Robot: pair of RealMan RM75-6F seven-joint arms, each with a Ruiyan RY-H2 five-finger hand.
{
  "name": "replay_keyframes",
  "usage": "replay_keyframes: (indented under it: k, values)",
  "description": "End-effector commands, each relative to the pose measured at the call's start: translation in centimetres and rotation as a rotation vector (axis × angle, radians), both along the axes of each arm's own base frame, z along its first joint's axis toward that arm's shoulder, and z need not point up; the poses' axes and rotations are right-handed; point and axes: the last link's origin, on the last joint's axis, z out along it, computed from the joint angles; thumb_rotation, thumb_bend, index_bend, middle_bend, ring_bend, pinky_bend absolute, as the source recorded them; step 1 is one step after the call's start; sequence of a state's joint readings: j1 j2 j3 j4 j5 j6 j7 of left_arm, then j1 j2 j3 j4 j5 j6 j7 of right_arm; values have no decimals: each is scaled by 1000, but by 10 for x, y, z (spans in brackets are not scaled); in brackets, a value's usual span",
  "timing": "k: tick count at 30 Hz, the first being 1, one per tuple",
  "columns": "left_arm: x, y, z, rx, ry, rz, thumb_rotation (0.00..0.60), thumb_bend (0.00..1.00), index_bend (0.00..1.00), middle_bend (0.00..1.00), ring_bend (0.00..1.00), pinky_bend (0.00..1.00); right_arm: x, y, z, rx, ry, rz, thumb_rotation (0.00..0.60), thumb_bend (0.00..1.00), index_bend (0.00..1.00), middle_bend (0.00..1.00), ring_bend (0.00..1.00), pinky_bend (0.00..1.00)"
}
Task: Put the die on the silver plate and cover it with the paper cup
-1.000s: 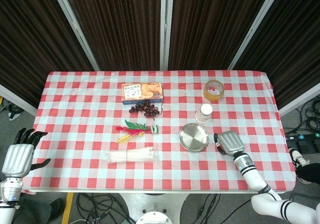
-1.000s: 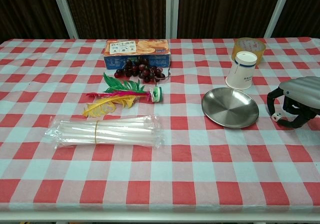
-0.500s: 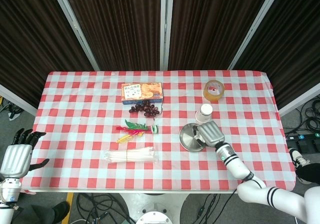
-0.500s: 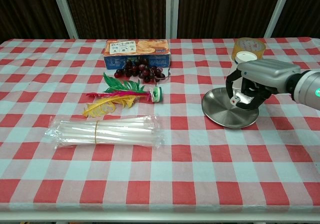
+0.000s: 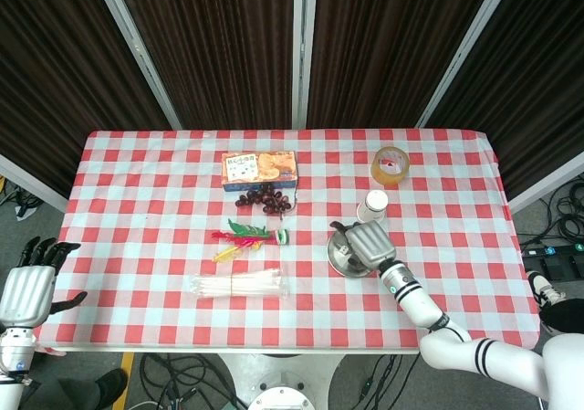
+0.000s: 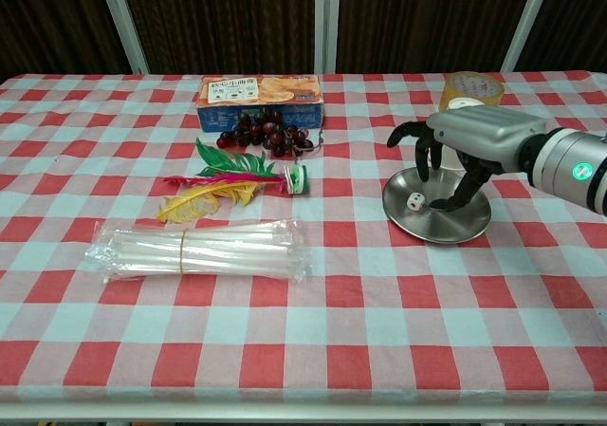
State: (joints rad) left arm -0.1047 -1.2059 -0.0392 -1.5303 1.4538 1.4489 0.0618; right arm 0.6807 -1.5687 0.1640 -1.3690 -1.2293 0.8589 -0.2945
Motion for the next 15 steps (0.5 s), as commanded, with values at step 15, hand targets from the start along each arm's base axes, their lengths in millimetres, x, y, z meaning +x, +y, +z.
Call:
replay_keyframes:
  k: [15]
  values:
    - [4,0,-2,-15,5,-7,600,29,235,223,120,77,-69,-53,75,-143,-591,-453,600,116,147,193,59,168]
